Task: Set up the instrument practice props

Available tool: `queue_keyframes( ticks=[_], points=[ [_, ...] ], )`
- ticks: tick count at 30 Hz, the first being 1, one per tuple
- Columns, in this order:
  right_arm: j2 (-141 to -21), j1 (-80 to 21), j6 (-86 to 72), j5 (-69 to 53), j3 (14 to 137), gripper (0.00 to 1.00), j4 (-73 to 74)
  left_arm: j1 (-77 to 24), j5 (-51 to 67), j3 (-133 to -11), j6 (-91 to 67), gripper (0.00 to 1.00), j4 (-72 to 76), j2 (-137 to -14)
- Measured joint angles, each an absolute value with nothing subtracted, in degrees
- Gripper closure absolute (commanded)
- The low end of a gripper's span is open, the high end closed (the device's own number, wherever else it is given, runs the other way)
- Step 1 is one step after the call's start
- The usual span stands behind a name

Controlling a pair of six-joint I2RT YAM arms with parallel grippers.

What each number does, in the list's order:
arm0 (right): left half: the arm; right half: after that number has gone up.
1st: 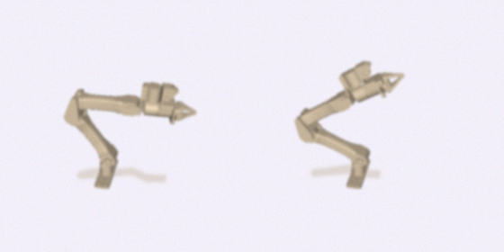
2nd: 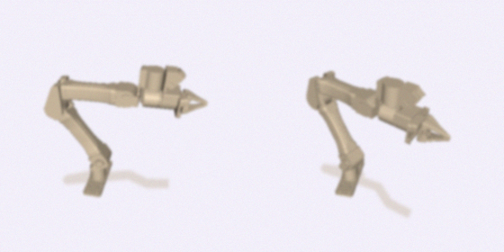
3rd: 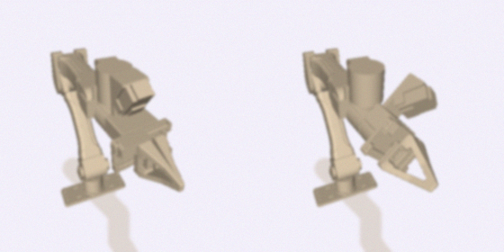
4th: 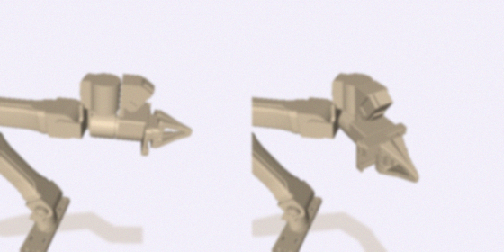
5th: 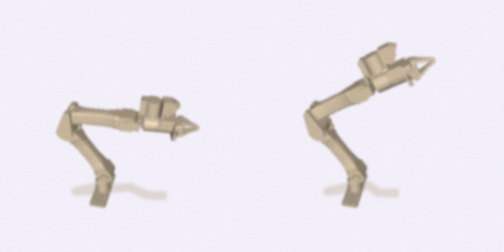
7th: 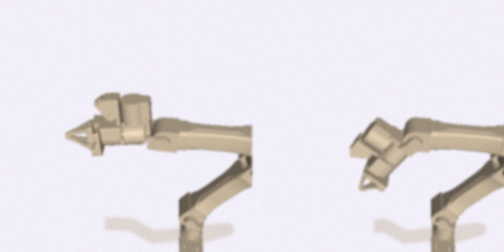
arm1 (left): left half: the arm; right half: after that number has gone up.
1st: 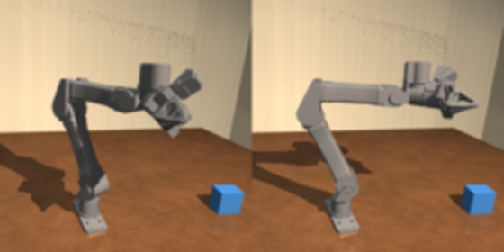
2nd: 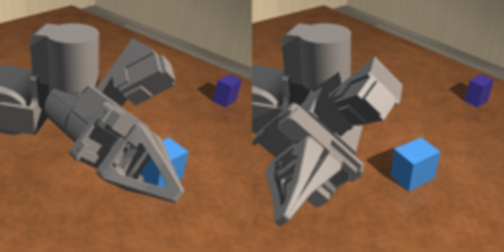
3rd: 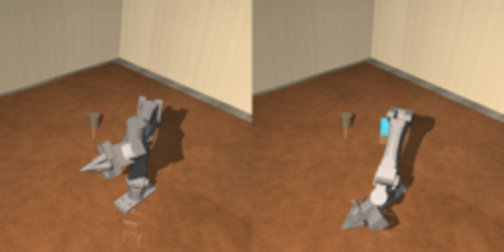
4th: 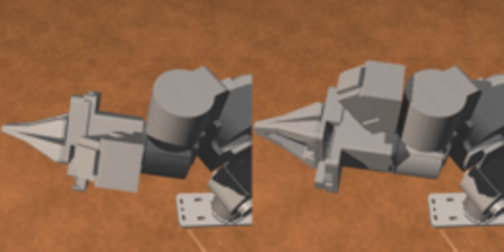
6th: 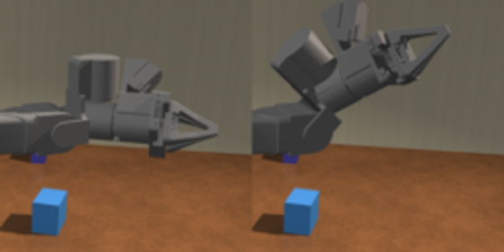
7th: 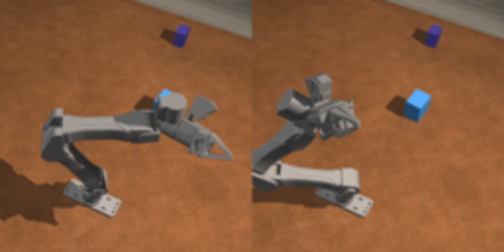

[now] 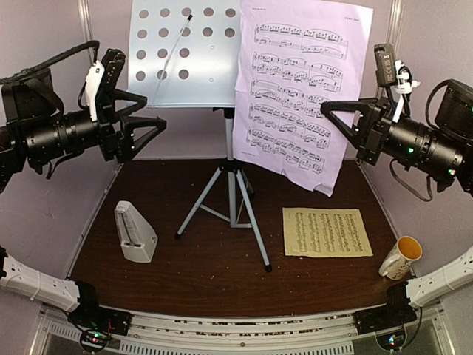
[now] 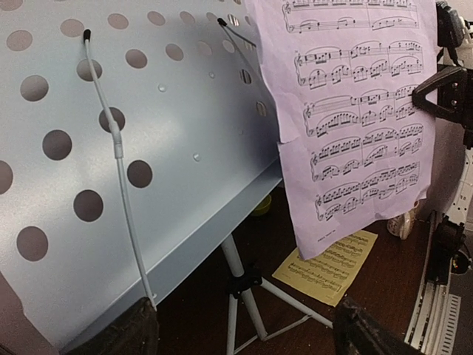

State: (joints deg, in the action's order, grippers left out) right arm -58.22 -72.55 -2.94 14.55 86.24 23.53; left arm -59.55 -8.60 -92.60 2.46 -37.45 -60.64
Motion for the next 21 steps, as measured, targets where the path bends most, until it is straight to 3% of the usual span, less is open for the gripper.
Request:
queue_keyframes(
  ticks=[21],
  points=[
    [-59.59,-72.55,-1.61,17.06,88.92,1.0,23.14,-59.55,-10.98,-96.51,4.01,0.16,-38.2,-60.16]
  ],
)
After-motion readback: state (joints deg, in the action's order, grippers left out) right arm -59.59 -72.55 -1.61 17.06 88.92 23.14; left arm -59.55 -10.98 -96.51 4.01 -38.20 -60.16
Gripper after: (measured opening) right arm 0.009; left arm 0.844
